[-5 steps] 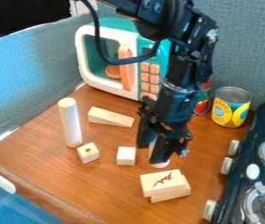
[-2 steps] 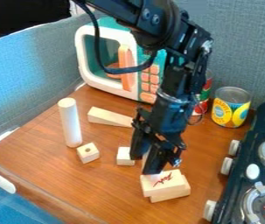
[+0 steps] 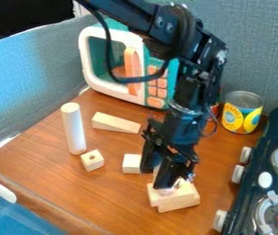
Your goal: Put the short cylinder on the rectangular block
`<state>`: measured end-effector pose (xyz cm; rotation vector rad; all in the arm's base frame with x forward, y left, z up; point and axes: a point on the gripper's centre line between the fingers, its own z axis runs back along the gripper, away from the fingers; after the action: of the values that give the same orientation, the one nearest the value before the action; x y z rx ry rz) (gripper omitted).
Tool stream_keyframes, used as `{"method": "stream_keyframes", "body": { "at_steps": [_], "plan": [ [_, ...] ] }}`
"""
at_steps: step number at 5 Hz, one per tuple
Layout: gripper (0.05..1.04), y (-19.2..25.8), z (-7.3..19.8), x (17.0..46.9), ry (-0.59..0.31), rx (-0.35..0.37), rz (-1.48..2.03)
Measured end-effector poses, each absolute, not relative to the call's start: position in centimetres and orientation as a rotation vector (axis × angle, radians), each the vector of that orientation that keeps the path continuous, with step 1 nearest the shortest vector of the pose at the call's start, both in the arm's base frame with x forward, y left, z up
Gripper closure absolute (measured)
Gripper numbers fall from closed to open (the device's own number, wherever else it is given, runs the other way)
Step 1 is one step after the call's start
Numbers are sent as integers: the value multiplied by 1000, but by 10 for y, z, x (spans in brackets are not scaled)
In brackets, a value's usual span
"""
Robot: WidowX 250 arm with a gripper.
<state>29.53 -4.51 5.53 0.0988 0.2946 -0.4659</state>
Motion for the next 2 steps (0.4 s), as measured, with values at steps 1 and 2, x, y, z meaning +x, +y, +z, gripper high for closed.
{"method": "stream_keyframes", "body": {
  "at_steps": [1, 2],
  "plan": [
    [573, -49, 50, 302, 289, 121, -469],
    [574, -52, 48, 310, 280, 150, -475]
  ]
}}
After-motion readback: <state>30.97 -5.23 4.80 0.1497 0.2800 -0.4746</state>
